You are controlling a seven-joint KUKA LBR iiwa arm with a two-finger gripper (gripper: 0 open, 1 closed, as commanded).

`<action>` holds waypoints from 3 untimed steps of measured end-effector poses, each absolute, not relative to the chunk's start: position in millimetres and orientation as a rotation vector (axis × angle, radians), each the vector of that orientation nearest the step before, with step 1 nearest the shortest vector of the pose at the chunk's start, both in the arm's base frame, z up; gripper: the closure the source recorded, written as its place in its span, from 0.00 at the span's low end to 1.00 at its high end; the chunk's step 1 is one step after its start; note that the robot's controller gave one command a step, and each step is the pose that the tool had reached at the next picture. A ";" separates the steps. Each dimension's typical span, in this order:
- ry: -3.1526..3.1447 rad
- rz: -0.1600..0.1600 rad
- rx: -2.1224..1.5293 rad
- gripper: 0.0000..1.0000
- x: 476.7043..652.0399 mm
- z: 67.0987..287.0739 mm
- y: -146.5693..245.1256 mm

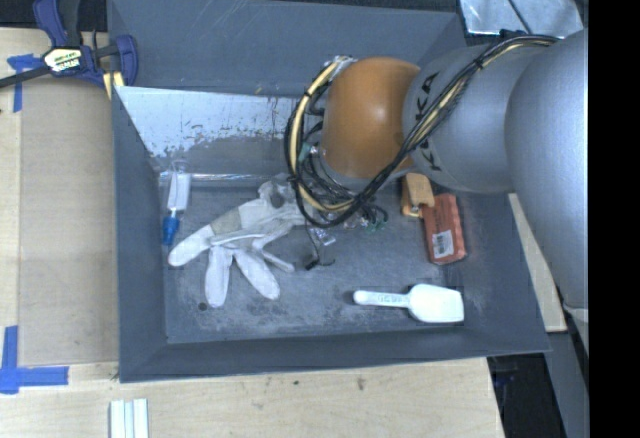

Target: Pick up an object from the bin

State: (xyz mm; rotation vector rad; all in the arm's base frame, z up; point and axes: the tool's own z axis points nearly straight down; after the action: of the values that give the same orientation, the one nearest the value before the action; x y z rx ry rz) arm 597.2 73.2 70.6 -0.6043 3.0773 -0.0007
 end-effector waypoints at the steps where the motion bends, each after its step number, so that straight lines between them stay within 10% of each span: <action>1: 3.074 0.000 -0.604 1.00 598.2 71.9 73.7; 3: 3.074 0.000 -0.605 1.00 598.2 71.9 73.8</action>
Offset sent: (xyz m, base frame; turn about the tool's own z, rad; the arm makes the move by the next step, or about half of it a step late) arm 0.0000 0.0000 0.0000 0.0000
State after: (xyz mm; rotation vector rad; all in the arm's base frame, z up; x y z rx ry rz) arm 598.2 73.8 71.9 -0.6046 3.0740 -0.0001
